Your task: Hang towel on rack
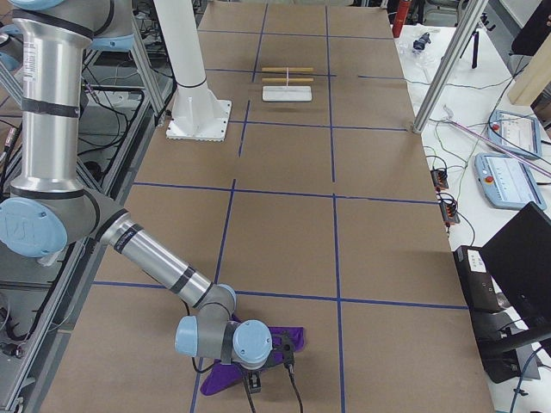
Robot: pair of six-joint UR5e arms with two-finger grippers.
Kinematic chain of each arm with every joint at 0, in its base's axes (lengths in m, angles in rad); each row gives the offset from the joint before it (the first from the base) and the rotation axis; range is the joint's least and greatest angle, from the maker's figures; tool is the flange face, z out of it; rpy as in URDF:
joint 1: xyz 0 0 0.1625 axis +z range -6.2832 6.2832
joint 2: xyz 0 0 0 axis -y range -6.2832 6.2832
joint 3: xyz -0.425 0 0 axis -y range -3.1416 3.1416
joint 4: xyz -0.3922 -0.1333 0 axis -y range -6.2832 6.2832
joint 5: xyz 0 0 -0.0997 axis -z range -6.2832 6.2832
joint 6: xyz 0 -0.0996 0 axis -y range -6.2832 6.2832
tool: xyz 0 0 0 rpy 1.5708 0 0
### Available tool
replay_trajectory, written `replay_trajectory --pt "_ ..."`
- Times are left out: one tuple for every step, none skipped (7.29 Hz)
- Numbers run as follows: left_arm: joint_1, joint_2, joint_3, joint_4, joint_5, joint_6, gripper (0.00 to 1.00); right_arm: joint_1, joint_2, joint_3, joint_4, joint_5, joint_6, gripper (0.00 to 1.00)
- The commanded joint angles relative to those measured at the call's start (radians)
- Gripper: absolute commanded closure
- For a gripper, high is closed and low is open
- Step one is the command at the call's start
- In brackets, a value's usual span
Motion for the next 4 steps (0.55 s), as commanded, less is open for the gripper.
replay_trajectory --pt "0.000 0.000 0.000 0.000 0.000 0.001 0.00 -0.001 -0.004 -0.002 0.000 0.007 0.001 0.00" --pt "0.000 0.000 0.000 0.000 0.000 0.001 0.00 -0.001 -0.009 -0.002 0.000 0.008 0.002 0.00" --pt "0.000 0.000 0.000 0.000 0.000 -0.001 0.00 -0.003 -0.011 -0.002 0.000 0.013 0.001 0.00" --pt "0.000 0.000 0.000 0.000 0.000 0.001 0.00 -0.006 -0.012 -0.003 0.000 0.013 0.001 0.01"
